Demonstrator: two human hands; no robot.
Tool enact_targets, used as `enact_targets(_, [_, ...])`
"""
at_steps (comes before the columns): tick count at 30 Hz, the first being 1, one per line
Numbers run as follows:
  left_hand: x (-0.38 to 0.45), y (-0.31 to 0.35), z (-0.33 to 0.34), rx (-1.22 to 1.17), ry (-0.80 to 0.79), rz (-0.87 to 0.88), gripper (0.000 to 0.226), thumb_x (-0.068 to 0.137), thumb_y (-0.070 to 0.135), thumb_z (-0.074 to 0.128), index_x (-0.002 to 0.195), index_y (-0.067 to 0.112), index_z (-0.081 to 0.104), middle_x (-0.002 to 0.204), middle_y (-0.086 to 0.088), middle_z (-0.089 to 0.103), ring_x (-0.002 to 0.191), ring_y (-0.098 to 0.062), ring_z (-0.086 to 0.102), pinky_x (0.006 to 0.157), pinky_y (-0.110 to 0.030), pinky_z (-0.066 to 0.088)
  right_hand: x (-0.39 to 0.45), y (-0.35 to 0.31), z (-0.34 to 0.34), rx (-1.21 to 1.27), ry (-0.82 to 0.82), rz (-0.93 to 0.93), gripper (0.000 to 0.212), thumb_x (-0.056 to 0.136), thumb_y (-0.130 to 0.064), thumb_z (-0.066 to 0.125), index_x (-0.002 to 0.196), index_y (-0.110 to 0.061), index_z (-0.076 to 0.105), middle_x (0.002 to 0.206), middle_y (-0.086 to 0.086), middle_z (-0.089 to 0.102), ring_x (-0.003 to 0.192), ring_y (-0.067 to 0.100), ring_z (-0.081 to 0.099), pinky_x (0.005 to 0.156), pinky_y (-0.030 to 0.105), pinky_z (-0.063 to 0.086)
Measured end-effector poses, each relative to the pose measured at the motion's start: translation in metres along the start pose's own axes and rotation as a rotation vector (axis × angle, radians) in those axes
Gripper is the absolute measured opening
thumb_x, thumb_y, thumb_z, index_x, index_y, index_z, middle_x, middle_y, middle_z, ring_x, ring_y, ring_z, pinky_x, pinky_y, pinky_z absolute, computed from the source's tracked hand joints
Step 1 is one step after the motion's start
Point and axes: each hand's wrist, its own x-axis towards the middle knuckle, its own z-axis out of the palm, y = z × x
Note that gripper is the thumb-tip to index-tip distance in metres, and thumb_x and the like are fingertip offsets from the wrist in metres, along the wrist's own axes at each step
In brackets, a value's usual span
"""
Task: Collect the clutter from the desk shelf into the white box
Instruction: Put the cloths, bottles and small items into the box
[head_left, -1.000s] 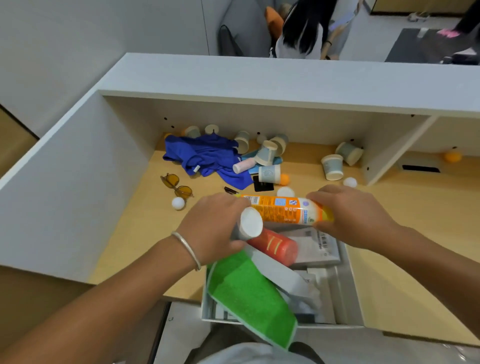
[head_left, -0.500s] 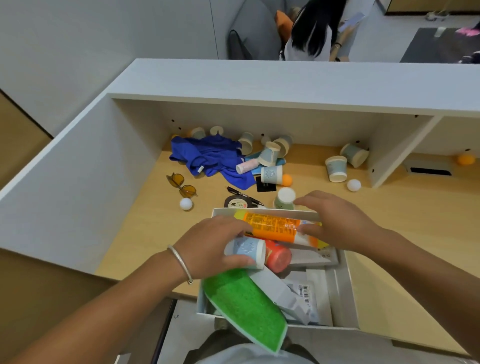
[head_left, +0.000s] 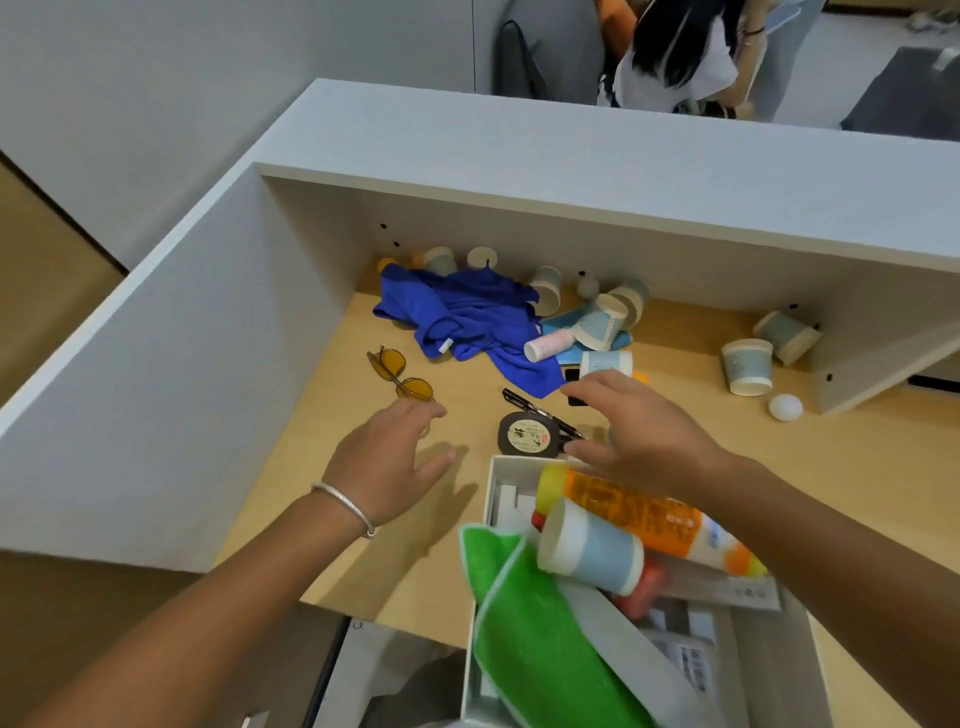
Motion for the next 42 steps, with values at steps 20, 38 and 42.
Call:
enact_targets(20, [0.071,-0.114,0.076,0.088,-0.203,0.033,0.032,0.091,0.020,0.047,0.120,0.022,0.058,0.128,0.000,0.052,0.105,-0.025,0.052,0.075,-0.033,0.047,0.215,-0.091,0.124,-0.037,-0.263,-0.050,0.042,0.089,-0.030,0.056,0.130,-0.024,0.050,0.132,0.004,0.049,0.119,0.025,0.046,0.093,0.040,0.044])
enact_targets(38, [-0.003,-0.117,0.031,0.087,-0.029,-0.001,0.039,0.082,0.025,0.066,0.121,0.022,0.060,0.114,0.001,0.060,0.089,-0.024,0.061,0.064,-0.032,0.049,0.205,-0.093,0.141,-0.164,-0.202,0.168,0.027,0.093,-0.029,0.050,0.105,-0.012,0.068,0.103,0.008,0.061,0.092,0.024,0.057,0.068,0.031,0.048])
enact_targets(42, [-0.013,-0.072,0.011,0.054,0.049,0.068,0.042,0.079,0.025,0.070,0.120,0.019,0.062,0.109,-0.002,0.063,0.090,-0.026,0.062,0.062,-0.035,0.052,0.163,-0.076,0.088,-0.041,-0.122,0.154,0.019,0.090,-0.025,0.056,0.091,-0.019,0.074,0.092,0.003,0.065,0.079,0.022,0.058,0.060,0.031,0.046])
